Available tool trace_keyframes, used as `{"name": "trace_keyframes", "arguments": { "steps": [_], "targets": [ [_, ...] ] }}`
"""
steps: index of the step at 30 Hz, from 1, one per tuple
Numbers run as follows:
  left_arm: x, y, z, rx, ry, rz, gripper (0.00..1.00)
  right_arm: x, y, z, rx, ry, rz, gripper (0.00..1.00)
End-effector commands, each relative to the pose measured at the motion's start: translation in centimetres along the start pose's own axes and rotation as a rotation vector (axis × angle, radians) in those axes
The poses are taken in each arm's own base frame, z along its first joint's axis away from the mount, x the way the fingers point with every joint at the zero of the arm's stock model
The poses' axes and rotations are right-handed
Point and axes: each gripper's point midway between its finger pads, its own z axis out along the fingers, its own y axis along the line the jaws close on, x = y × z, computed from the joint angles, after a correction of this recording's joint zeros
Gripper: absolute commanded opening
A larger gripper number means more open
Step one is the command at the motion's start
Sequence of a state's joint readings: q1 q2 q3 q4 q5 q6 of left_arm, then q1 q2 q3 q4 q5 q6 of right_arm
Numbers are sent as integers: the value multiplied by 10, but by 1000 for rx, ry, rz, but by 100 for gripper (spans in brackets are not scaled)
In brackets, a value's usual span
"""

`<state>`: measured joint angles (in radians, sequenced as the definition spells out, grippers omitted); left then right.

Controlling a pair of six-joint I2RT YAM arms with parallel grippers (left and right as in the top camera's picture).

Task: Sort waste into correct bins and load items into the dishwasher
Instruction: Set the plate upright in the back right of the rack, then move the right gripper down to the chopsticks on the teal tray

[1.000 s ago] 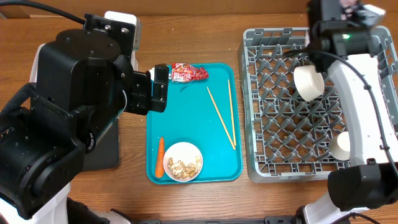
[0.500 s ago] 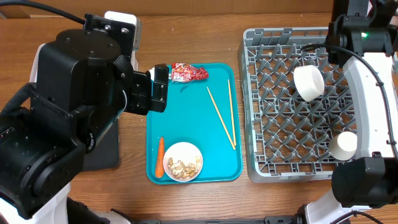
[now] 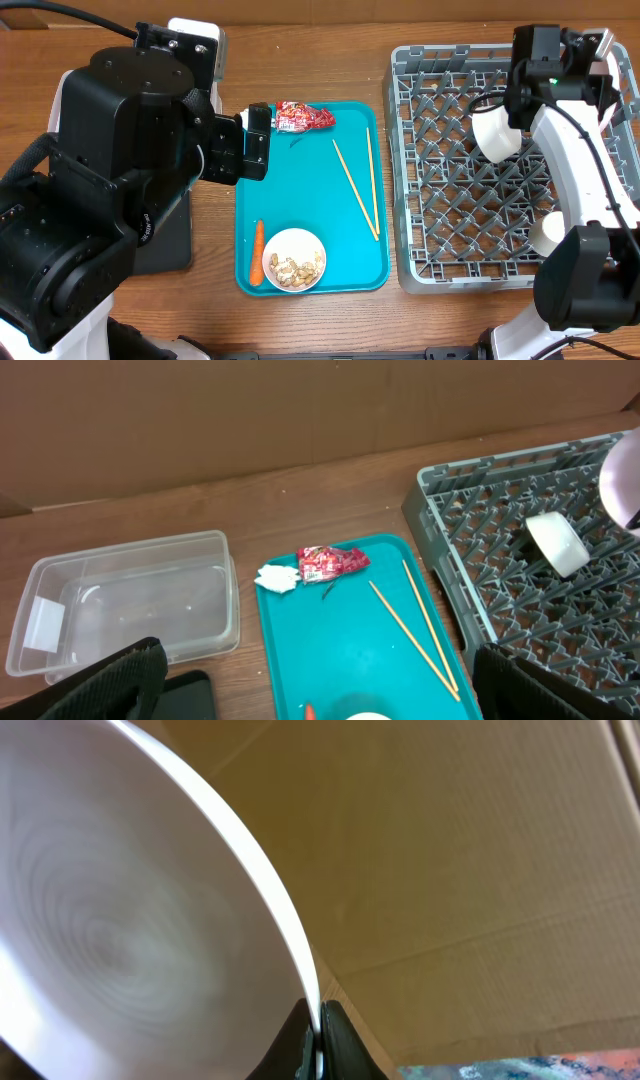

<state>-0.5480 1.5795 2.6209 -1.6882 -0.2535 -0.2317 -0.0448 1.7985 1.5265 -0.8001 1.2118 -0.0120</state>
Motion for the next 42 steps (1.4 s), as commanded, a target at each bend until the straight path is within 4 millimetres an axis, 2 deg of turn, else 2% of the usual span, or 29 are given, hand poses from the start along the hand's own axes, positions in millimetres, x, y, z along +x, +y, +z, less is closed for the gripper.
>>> {"name": "trace_keyframes", "arguments": {
  "steps": [1, 5, 6, 7, 8, 10, 11, 13, 16, 20, 24, 28, 30, 32, 35, 37, 40, 42],
  "targets": [
    [1, -1, 1, 6, 7, 14, 100, 10, 4, 3, 18, 9, -46, 4],
    [1, -1, 1, 6, 7, 14, 100, 15, 11, 0, 10, 5, -69, 4],
    [1, -1, 1, 6, 7, 14, 100, 14, 13, -3, 5, -2, -72, 10],
    [1, -1, 1, 6, 6, 14, 100, 12, 15, -7, 0, -11, -75, 18],
    [1, -1, 1, 6, 7, 14, 100, 10, 19, -13, -10, -25, -82, 37],
    [1, -1, 1, 6, 7, 14, 100, 8, 25, -22, -23, -43, -89, 62],
    [1, -1, 1, 6, 7, 14, 100, 7, 27, -26, -29, -52, -93, 70],
    [1, -1, 1, 6, 7, 14, 100, 4, 32, -35, -42, -73, -97, 74],
    [1, -1, 1, 6, 7, 14, 100, -1, 35, -53, -67, -108, -105, 75],
    [1, -1, 1, 6, 7, 14, 100, -9, 34, -89, -118, -184, -99, 77],
    [1, -1, 1, 6, 7, 14, 100, -15, 29, -128, -179, -265, -80, 84],
    [1, -1, 1, 6, 7, 14, 100, -15, 32, -159, -326, -311, -54, 89],
    [1, -1, 1, 6, 7, 14, 100, -10, 43, -178, -485, -304, -2, 93],
    [1, -1, 1, 6, 7, 14, 100, -1, 60, -201, -699, -269, 33, 90],
    [1, -1, 1, 6, 7, 14, 100, 18, 94, -255, -1114, -149, 66, 71],
    [1, -1, 1, 6, 6, 14, 100, 27, 109, -288, -1326, -70, 74, 66],
    [1, -1, 1, 6, 7, 14, 100, 37, 127, -327, -1550, 26, 56, 66],
    [1, -1, 1, 6, 7, 14, 100, 44, 138, -343, -1625, 62, 25, 66]
  ]
}}
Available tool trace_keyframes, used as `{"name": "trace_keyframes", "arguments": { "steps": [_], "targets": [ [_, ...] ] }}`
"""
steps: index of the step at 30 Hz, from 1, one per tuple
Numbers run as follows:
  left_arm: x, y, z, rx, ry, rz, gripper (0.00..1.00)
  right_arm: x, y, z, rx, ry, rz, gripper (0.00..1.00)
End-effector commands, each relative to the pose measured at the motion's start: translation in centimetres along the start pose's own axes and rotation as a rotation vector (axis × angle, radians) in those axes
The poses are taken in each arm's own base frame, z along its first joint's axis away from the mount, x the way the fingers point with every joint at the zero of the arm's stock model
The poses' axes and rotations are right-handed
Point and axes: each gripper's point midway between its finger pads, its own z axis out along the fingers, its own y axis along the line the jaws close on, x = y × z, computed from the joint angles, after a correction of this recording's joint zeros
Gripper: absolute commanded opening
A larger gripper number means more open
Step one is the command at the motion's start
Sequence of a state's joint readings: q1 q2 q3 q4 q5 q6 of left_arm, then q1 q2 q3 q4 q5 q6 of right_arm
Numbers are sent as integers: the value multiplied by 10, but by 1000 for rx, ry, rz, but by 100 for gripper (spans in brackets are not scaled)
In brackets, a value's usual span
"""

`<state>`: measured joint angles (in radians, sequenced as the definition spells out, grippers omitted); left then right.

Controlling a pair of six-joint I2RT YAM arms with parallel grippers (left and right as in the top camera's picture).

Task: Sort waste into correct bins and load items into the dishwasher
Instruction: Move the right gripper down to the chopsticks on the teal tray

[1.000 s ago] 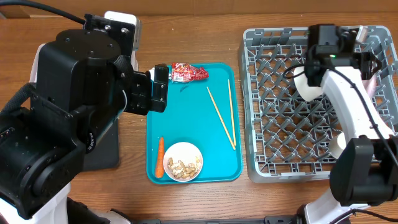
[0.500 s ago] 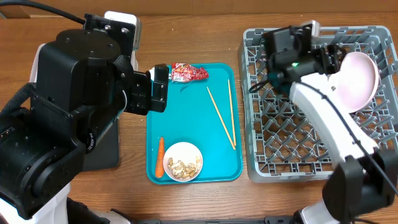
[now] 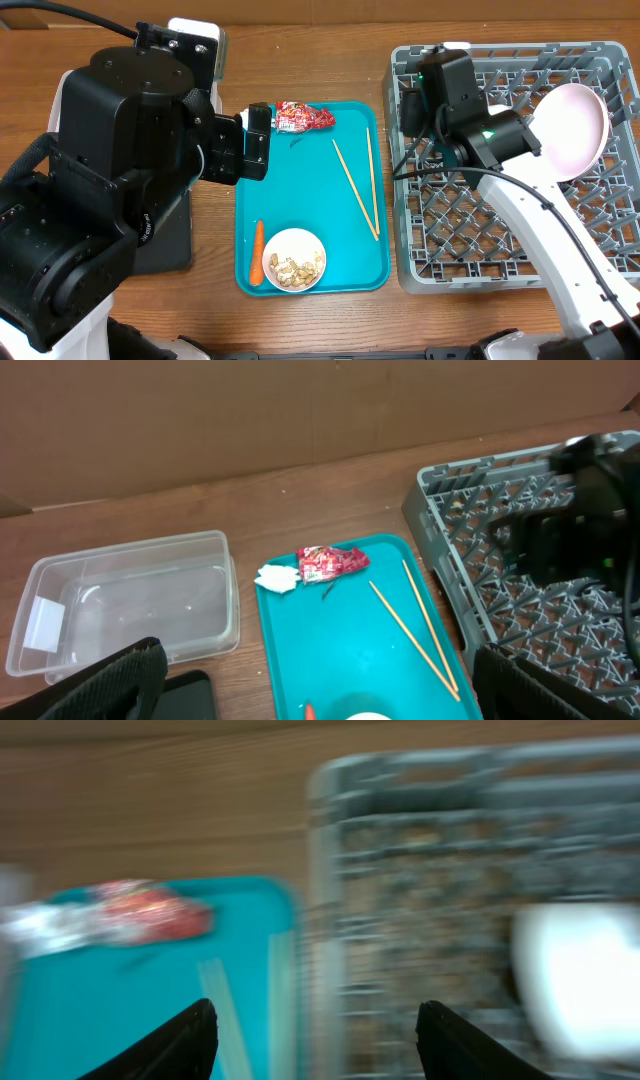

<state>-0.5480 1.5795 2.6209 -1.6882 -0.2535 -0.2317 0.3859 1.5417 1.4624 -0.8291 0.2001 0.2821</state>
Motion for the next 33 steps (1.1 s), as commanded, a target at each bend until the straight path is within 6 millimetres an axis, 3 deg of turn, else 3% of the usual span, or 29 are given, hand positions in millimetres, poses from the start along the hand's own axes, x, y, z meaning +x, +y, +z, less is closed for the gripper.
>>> {"name": "trace_keyframes", "arguments": {
  "steps": [1, 6, 11, 14, 17, 21, 26, 33],
  "targets": [
    [1, -1, 1, 6, 7, 14, 100, 27, 67, 5, -331, 163, 70, 66],
    [1, -1, 1, 6, 7, 14, 100, 38, 71, 20, -320, 202, 53, 70],
    [1, -1, 1, 6, 7, 14, 100, 30, 74, 20, -335, 167, 25, 78],
    [1, -1, 1, 6, 7, 14, 100, 38, 74, 19, -340, 198, 24, 80],
    [1, -3, 1, 16, 7, 13, 100, 60, 68, 18, -319, 288, 23, 79],
    [6, -22, 0, 133, 35, 9, 100, 95, 58, 28, -279, 400, 24, 64],
    [5, -24, 0, 139, 35, 9, 100, 137, 46, 47, -257, 496, -69, 56],
    [6, -23, 0, 139, 36, 9, 100, 182, 61, 54, -301, 598, -209, 54]
  ]
}}
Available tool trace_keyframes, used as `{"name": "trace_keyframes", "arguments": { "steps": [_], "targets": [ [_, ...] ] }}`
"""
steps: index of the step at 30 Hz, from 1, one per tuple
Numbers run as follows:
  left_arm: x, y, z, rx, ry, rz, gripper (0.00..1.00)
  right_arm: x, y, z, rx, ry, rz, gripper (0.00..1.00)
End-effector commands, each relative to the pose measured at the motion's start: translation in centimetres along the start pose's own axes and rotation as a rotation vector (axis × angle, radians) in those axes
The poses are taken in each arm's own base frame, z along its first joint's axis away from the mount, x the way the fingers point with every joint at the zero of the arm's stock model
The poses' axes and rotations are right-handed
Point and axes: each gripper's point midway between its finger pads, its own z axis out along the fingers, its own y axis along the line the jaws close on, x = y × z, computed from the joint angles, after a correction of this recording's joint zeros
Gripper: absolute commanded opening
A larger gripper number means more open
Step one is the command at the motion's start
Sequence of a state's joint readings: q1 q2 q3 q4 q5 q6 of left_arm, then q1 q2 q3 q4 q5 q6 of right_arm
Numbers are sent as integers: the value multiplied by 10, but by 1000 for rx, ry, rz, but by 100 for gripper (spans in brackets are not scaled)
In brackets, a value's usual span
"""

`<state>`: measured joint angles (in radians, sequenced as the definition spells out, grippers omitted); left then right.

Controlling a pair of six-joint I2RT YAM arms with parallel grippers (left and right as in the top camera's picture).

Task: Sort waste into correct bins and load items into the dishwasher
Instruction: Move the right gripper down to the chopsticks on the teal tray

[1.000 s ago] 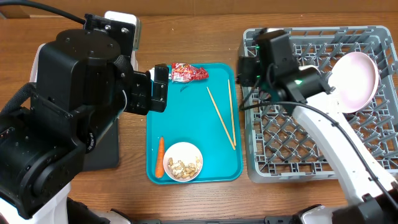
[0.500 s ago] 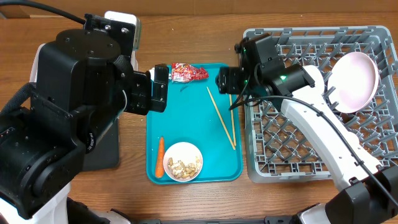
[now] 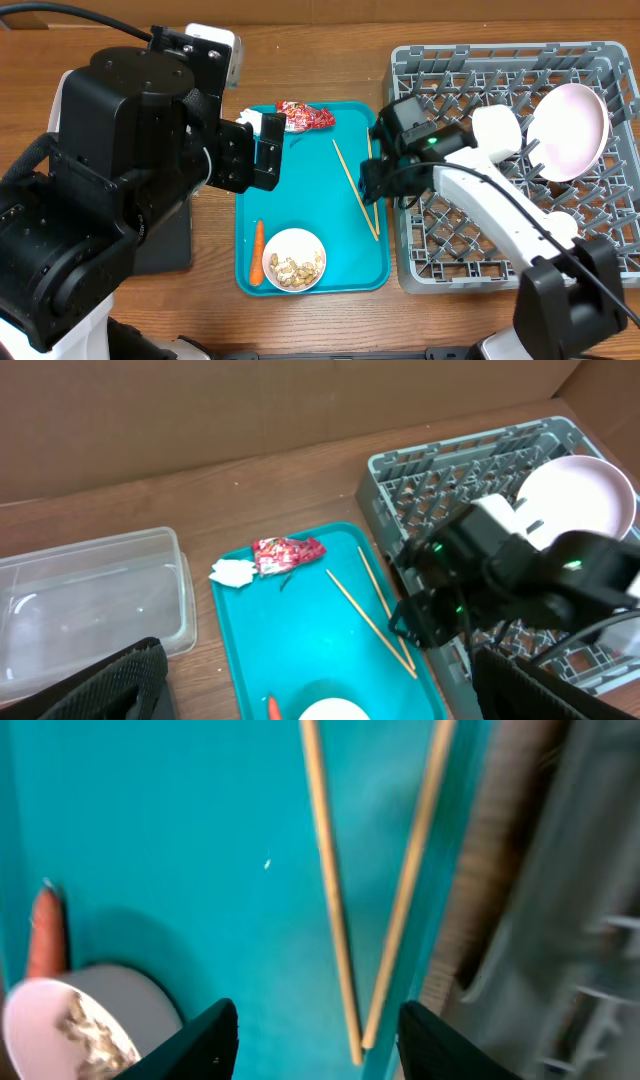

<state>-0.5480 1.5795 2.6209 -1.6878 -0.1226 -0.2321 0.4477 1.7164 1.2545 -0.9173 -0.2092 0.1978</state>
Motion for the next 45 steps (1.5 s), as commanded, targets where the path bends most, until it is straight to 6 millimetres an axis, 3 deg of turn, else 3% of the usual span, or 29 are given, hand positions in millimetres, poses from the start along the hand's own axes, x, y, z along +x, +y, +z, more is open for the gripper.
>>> {"name": "trace_keyframes", "arguments": {
  "steps": [1, 6, 11, 16, 23, 30, 32, 34, 36, 39, 42, 45],
  "targets": [
    [1, -1, 1, 11, 8, 9, 100, 9, 16, 12, 2, 29, -102, 54],
    [1, -1, 1, 11, 8, 9, 100, 13, 31, 35, 55, 31, -137, 55],
    [1, -1, 1, 11, 8, 9, 100, -10, 6, 48, 247, -74, -60, 55],
    [1, -1, 1, 11, 8, 9, 100, -29, 0, 52, 240, -133, -38, 53],
    [1, -1, 1, 11, 8, 9, 100, -18, 18, 73, 125, -60, -50, 48],
    [1, -1, 1, 11, 8, 9, 100, -7, 12, 97, 144, -3, -50, 44],
    [1, -1, 1, 11, 8, 9, 100, -3, 9, 102, 153, 21, -45, 35],
    [1, -1, 1, 11, 8, 9, 100, 3, 6, 103, 163, 45, -41, 13],
    [1, -1, 1, 11, 8, 9, 100, 7, 5, 102, 170, 60, -21, 5],
    [1, -1, 1, 11, 8, 9, 100, 11, 2, 87, 207, 93, -18, 4],
    [1, -1, 1, 11, 8, 9, 100, -1, 3, 60, 250, 60, -24, 4],
    [1, -1, 1, 11, 8, 9, 100, -20, 17, 23, 234, -3, -52, 4]
  ]
}}
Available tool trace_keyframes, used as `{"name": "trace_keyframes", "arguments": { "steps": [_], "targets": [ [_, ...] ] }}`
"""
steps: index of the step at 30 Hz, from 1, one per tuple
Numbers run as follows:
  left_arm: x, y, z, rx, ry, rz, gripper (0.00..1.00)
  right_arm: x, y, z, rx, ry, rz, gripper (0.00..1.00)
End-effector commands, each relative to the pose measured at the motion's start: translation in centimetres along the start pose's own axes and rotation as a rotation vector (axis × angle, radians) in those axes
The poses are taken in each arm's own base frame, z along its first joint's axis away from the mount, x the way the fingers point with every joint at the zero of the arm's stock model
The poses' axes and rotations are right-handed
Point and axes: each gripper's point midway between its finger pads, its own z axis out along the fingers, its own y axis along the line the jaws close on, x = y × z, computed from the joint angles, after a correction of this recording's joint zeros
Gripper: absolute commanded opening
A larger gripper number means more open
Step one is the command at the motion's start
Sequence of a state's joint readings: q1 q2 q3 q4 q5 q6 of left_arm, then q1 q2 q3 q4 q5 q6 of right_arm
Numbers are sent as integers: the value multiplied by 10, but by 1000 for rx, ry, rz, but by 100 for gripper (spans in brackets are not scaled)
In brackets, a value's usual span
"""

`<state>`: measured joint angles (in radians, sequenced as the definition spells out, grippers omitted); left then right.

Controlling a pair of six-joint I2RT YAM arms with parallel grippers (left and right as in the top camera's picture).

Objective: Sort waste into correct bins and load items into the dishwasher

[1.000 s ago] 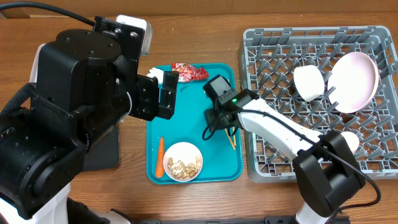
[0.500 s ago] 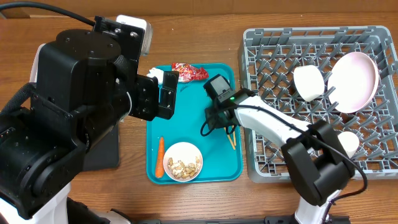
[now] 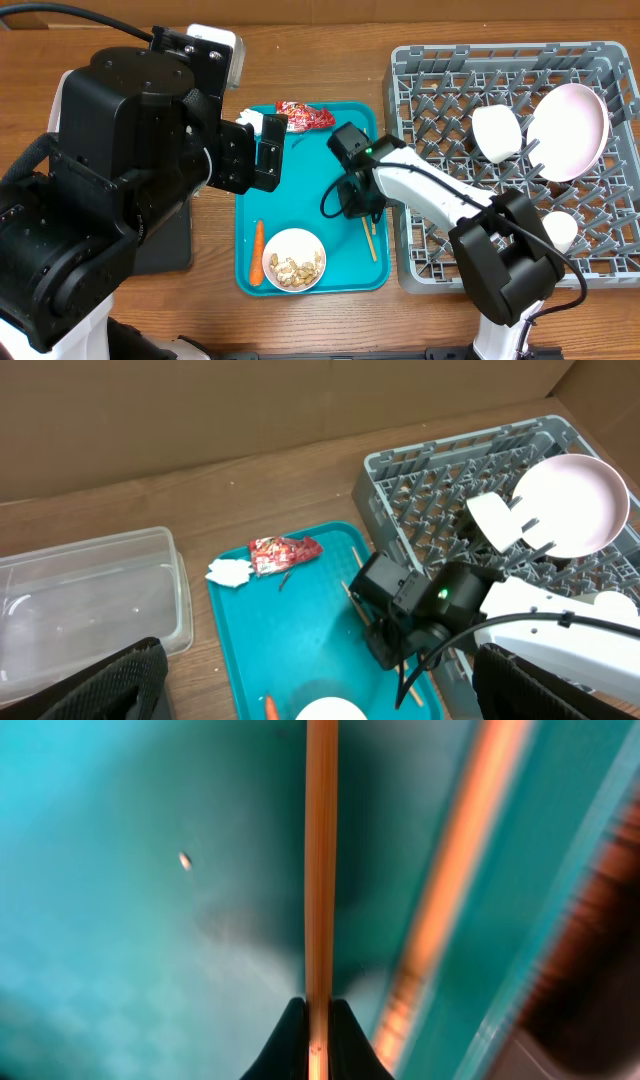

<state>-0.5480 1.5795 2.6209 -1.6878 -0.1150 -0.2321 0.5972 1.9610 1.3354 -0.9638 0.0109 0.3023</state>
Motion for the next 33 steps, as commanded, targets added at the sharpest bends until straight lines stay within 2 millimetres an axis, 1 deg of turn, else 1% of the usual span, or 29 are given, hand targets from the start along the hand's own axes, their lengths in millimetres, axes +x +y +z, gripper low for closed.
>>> {"name": "trace_keyframes", "arguments": {
  "steps": [1, 4, 6, 7, 10, 11, 12, 14, 17, 19, 20, 22, 26, 29, 33],
  "targets": [
    [1, 0, 1, 4, 6, 9, 100, -38, 10, -72, -32, -187, -23, 4],
    [1, 0, 1, 4, 6, 9, 100, -49, 12, -122, -60, -266, -14, 4],
    [1, 0, 1, 4, 6, 9, 100, -55, 8, -154, -78, -322, 0, 4],
    [1, 0, 1, 4, 6, 9, 100, -58, 5, -167, -84, -346, 10, 4],
    [1, 0, 1, 4, 6, 9, 100, -61, -13, -197, -95, -398, 62, 4],
    [1, 0, 1, 4, 6, 9, 100, -61, -20, -203, -99, -405, 78, 4],
    [1, 0, 1, 4, 6, 9, 100, -61, -23, -208, -123, -408, 90, 4],
    [1, 0, 1, 4, 6, 9, 100, -59, -22, -216, -205, -403, 90, 4],
    [1, 0, 1, 4, 6, 9, 100, -54, -29, -213, -212, -369, 105, 4],
    [1, 0, 1, 4, 6, 9, 100, -49, -28, -207, -218, -333, 100, 5],
    [1, 0, 1, 4, 6, 9, 100, -47, -20, -204, -236, -318, 75, 9],
    [1, 0, 1, 4, 6, 9, 100, -43, -4, -196, -253, -294, 11, 24],
    [1, 0, 1, 4, 6, 9, 100, -34, 31, -174, -256, -257, -86, 34],
    [1, 0, 1, 4, 6, 9, 100, -29, 58, -148, -253, -236, -156, 36],
    [1, 0, 1, 4, 6, 9, 100, -18, 88, -105, -251, -187, -230, 37]
  ]
}}
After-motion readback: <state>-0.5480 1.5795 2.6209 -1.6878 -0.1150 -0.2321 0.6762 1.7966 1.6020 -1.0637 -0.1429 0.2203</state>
